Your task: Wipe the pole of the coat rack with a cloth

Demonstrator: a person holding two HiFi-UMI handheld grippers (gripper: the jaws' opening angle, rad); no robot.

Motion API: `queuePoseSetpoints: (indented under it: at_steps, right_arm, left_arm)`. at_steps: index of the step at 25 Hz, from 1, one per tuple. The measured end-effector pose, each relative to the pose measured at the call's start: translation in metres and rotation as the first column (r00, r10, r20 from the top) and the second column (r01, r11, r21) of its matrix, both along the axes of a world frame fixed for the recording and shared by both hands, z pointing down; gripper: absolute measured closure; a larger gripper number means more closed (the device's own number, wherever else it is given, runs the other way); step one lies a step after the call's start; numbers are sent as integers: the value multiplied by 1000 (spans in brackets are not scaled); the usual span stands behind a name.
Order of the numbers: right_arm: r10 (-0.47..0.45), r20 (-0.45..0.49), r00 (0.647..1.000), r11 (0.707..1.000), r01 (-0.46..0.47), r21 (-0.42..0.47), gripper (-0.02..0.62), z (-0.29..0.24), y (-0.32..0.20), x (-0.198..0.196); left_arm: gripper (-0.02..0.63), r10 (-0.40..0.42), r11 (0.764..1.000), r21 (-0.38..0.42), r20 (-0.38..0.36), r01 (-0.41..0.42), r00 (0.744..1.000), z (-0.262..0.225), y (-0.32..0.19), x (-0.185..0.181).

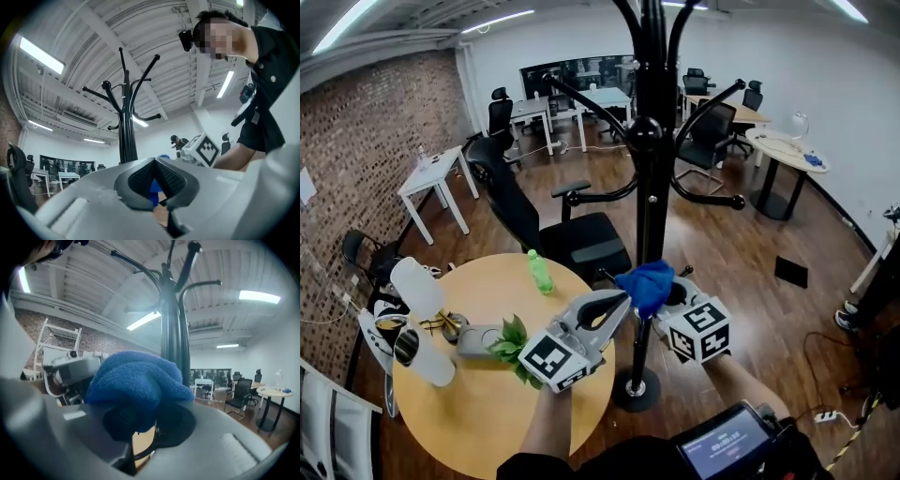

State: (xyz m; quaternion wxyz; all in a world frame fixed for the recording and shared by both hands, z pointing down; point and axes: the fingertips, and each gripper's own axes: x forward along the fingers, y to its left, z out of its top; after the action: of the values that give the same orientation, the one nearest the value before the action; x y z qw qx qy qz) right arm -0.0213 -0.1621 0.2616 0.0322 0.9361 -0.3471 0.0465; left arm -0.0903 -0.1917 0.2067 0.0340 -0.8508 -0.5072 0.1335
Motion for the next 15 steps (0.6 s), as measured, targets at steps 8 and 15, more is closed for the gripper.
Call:
queuePoseSetpoints:
  at_steps: [8,15]
  right_arm:
    - [106,-395,913,994,-93,51,541,-199,2,-14]
    - [55,-534,843,986,37,161,541,-286,-12,-76]
  left_arm:
    - [601,53,998,-21,-151,-57,987,-75,4,-13]
    - [601,98,994,-23,-273,-109,957,-136,12,-43]
